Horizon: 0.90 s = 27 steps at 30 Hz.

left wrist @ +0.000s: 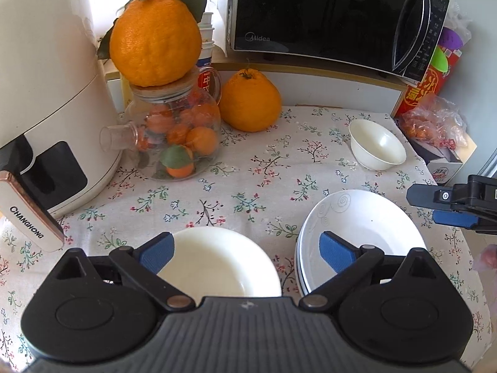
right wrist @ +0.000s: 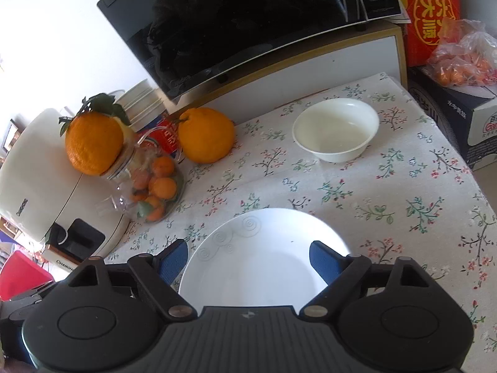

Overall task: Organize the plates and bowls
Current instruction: 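Move both tools to the last small white bowl and close them on its rim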

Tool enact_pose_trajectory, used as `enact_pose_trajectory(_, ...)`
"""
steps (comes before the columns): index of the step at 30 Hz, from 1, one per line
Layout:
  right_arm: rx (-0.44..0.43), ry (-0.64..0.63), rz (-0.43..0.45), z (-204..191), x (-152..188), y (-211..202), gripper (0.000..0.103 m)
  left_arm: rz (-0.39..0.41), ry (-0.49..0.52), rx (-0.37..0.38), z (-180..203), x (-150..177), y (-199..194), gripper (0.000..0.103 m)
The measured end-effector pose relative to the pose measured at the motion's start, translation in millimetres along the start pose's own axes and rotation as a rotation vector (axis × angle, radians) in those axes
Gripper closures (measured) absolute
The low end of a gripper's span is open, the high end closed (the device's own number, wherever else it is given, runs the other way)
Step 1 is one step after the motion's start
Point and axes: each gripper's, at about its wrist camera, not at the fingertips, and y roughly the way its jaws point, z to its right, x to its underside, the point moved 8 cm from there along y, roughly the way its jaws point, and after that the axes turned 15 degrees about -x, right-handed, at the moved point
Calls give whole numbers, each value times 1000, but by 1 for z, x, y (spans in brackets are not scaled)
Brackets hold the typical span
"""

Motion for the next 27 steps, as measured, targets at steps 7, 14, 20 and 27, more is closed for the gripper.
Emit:
enact_pose_trajectory(7,72,124,131,53,-31,-25,17,-41,-15,-10,35,-28,18,0)
enact_pose_trajectory(14,95,276,182,98,-57,-22,18,-86,-50,4,67,-71,38,0)
enact_pose_trajectory(20,61,371,244,125,-77,-9,18,-95,-79,37,100,-98,63,0)
enact_pose_trajectory(27,-35,431,239,150,-72,23,27,-72,-39,133,146,-110,92,18)
